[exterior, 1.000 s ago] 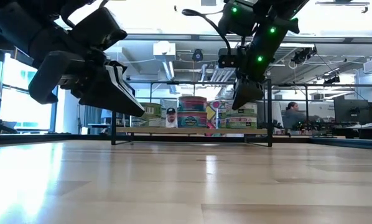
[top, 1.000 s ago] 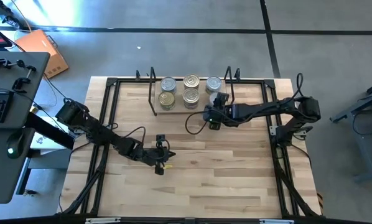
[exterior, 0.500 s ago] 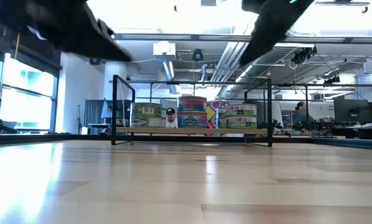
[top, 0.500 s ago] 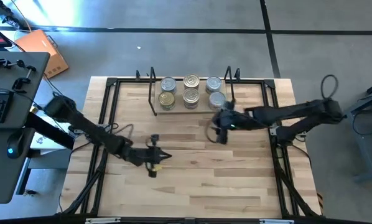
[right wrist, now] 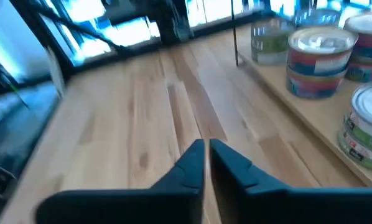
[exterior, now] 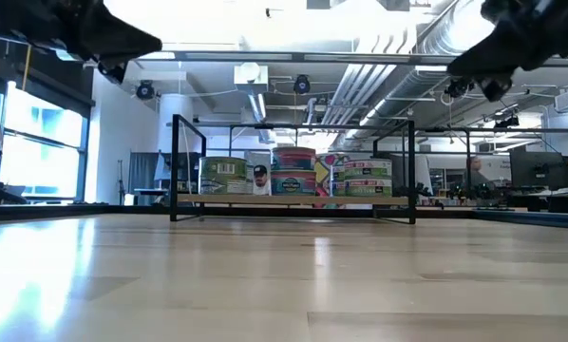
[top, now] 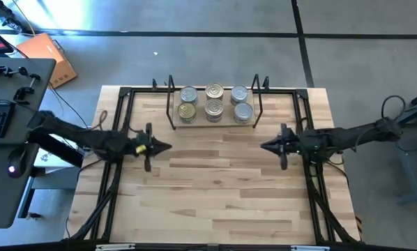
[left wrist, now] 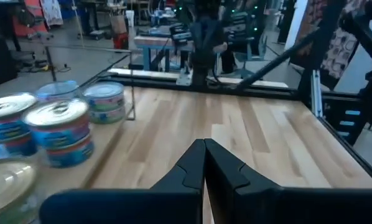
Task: Stack canned seafood by type on shelf
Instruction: Return to Home Position
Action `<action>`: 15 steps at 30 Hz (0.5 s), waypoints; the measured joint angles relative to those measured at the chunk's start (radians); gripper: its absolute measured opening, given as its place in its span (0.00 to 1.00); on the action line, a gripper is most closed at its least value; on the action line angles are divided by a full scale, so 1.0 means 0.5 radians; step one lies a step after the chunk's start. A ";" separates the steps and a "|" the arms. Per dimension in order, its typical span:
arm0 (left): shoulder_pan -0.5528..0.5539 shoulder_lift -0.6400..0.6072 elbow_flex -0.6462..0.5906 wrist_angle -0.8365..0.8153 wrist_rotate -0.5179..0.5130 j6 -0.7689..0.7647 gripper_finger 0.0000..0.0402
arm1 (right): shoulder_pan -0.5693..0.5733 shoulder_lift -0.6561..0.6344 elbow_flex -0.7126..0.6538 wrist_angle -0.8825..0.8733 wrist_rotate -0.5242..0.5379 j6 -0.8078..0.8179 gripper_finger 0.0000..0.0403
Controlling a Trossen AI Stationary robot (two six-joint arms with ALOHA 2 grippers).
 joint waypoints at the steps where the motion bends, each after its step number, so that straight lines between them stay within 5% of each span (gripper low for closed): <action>1: 0.063 -0.066 -0.003 -0.063 0.056 -0.001 0.00 | 0.000 -0.088 -0.056 0.042 0.000 -0.003 0.02; 15: 0.609 -0.573 -0.005 -0.551 0.412 -0.071 0.00 | -0.001 -0.831 -0.607 0.484 -0.282 -0.083 0.00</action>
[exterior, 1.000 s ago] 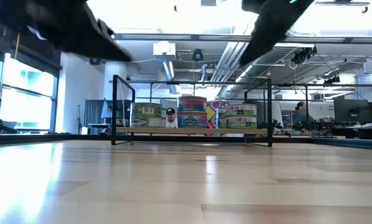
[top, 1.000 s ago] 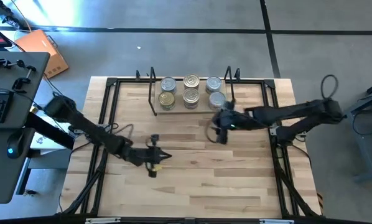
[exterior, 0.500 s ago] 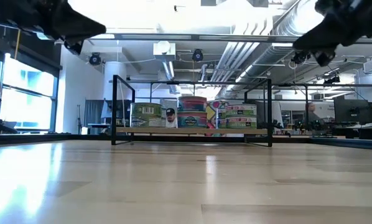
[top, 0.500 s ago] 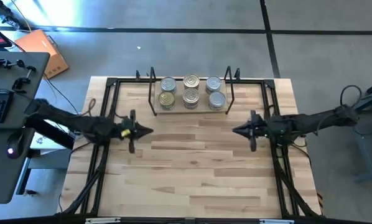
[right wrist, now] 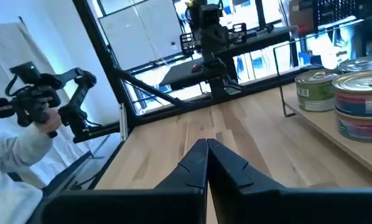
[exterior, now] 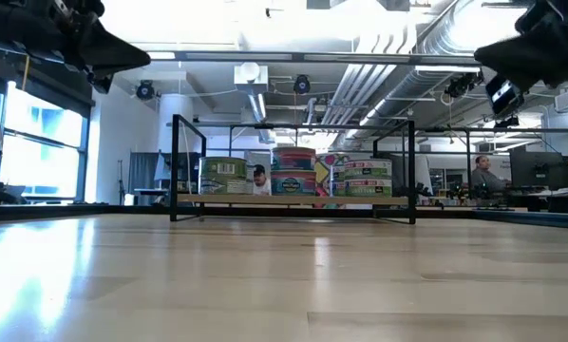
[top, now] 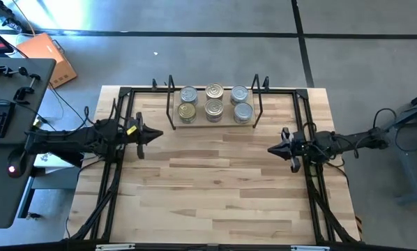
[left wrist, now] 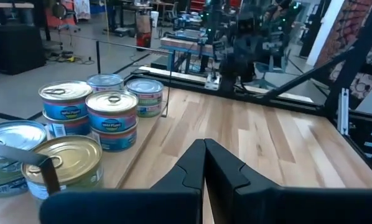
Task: Stack canned seafood by type on shelf
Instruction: Return to Home Position
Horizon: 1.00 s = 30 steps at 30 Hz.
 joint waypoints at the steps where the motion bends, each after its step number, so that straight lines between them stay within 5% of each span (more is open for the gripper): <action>1: 0.013 -0.023 -0.003 -0.019 0.012 0.000 0.00 | 0.000 -0.018 -0.044 0.041 -0.020 -0.006 0.00; 10: 0.147 -0.266 -0.222 0.069 0.168 -0.071 0.00 | -0.019 -0.154 -0.190 0.226 -0.220 -0.176 0.00; 17: 0.285 -0.543 -0.375 0.068 0.477 -0.015 0.00 | -0.120 -0.220 -0.192 0.191 -0.330 -0.277 0.00; 30: 0.303 -0.673 -0.565 0.246 0.485 0.206 0.00 | -0.141 -0.209 -0.193 0.187 -0.125 -0.246 0.00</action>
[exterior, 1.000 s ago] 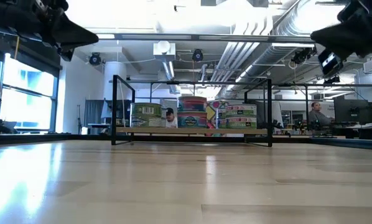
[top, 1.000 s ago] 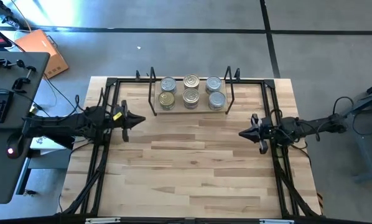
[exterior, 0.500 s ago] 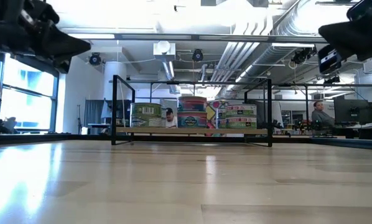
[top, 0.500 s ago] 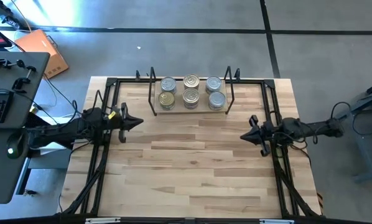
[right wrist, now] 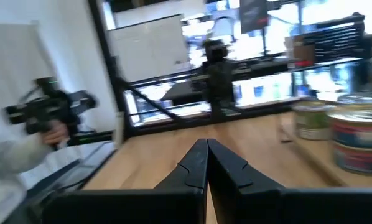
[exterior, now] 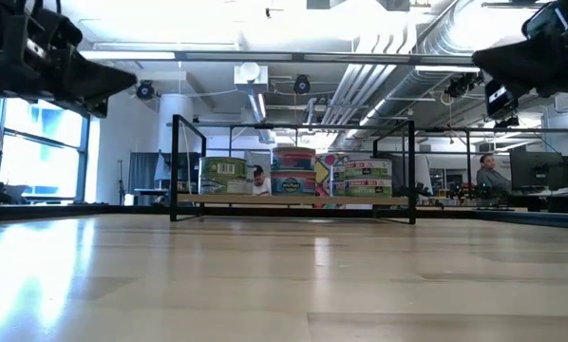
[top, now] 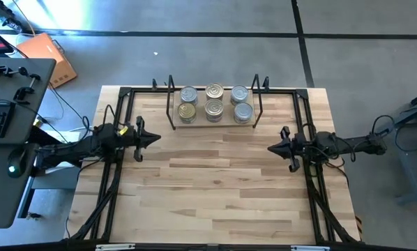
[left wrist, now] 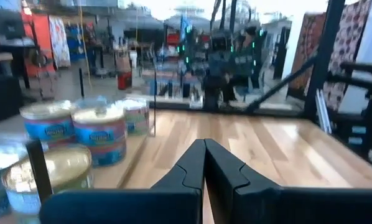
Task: Stack canned seafood by type on shelf
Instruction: Return to Home Position
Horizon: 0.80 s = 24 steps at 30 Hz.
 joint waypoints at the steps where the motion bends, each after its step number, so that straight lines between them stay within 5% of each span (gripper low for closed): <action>1: -0.005 0.002 0.000 -0.037 -0.001 0.004 0.00 | 0.000 0.001 0.000 -0.013 0.054 0.004 0.00; 24: -0.009 0.029 0.000 -0.040 -0.019 -0.097 0.00 | 0.000 0.002 -0.001 -0.032 0.147 0.001 0.00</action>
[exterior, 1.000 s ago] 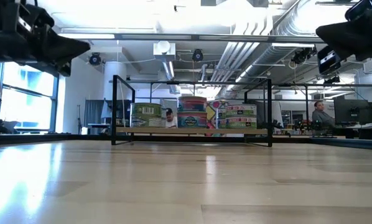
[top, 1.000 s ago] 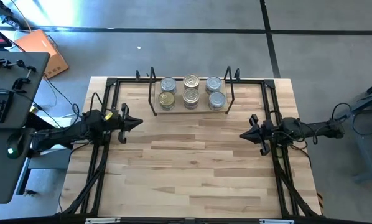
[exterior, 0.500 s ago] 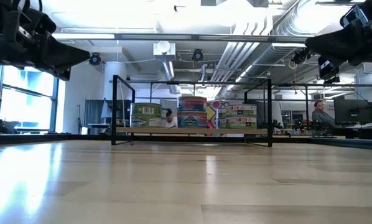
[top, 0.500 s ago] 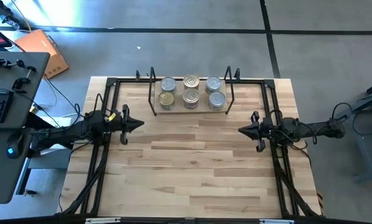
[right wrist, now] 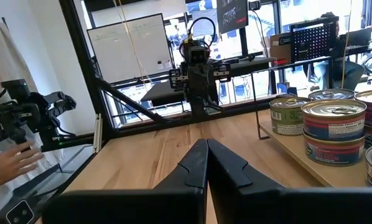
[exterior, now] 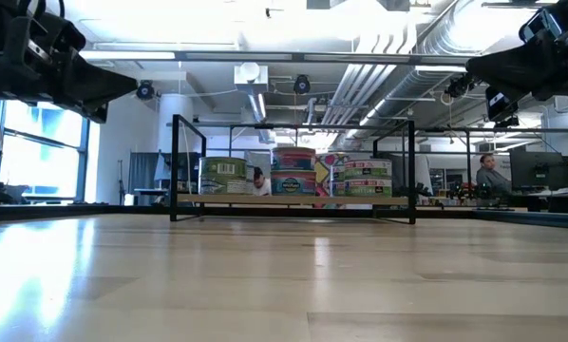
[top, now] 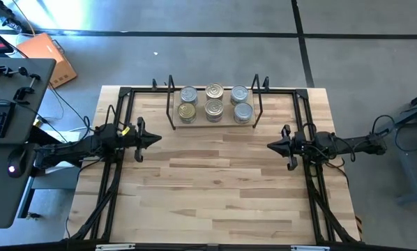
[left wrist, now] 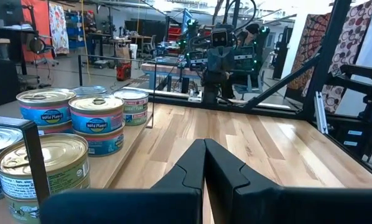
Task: Stack canned seafood by type on shelf
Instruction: Return to Home Position
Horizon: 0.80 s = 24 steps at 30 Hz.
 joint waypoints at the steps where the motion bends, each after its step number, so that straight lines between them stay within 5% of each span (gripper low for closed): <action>1: 0.000 0.000 0.000 0.000 0.000 0.000 0.00 | 0.000 0.000 -0.001 0.000 0.000 0.000 0.00; 8: -0.008 0.000 0.000 0.000 -0.002 -0.003 0.00 | 0.000 0.000 -0.001 0.000 0.000 -0.001 0.00; 24: -0.546 -0.031 0.003 -0.020 -0.093 0.139 0.00 | 0.000 0.002 -0.001 -0.008 0.000 -0.001 0.00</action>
